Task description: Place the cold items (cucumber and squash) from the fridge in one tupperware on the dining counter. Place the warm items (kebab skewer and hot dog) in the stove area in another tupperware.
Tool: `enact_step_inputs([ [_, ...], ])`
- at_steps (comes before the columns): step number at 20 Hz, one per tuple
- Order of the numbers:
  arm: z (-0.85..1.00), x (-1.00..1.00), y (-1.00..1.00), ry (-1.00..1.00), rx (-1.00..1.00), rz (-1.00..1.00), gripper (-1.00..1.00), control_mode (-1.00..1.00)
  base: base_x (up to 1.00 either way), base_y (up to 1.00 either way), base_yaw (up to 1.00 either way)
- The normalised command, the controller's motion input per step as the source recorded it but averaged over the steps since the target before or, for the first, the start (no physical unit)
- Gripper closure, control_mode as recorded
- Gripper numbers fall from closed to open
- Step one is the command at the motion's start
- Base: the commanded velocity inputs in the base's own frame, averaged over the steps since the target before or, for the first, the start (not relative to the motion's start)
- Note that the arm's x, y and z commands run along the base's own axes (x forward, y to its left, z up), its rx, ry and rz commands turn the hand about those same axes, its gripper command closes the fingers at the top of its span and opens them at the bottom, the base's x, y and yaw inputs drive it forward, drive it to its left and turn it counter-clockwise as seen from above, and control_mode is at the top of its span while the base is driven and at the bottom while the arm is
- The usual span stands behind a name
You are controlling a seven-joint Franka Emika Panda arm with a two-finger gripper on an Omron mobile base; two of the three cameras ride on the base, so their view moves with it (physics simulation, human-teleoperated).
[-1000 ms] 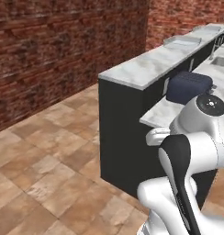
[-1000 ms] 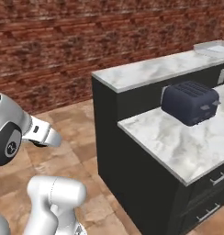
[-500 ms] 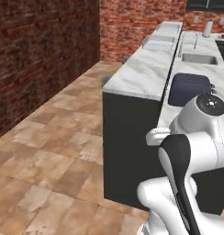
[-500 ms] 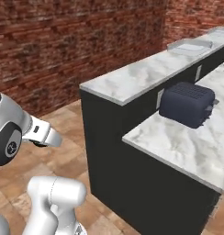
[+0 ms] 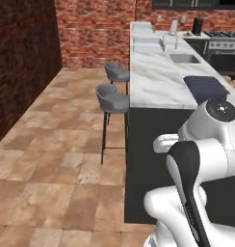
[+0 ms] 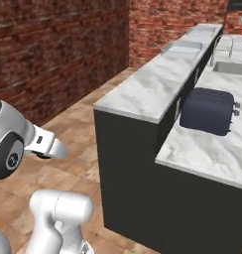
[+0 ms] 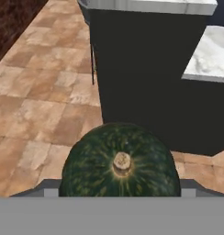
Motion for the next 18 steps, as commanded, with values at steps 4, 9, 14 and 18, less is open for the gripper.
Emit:
enact_step_inputs([
  [4, 0.0, 0.0, 0.0, 0.0, 0.0, 0.0, 1.0, 1.0, 0.34, 1.0, -0.42],
  [9, 0.0, 0.0, 0.0, 0.0, 0.0, 0.0, 1.0, 1.0, 0.43, 1.0, -0.4],
  [14, 0.0, 0.0, 0.0, 0.0, 0.0, 0.0, 1.0, 1.0, 0.46, 1.0, -0.43],
  [18, 0.0, 0.0, 0.0, 0.0, 0.0, 0.0, 1.0, 1.0, 0.44, 1.0, -0.55],
])
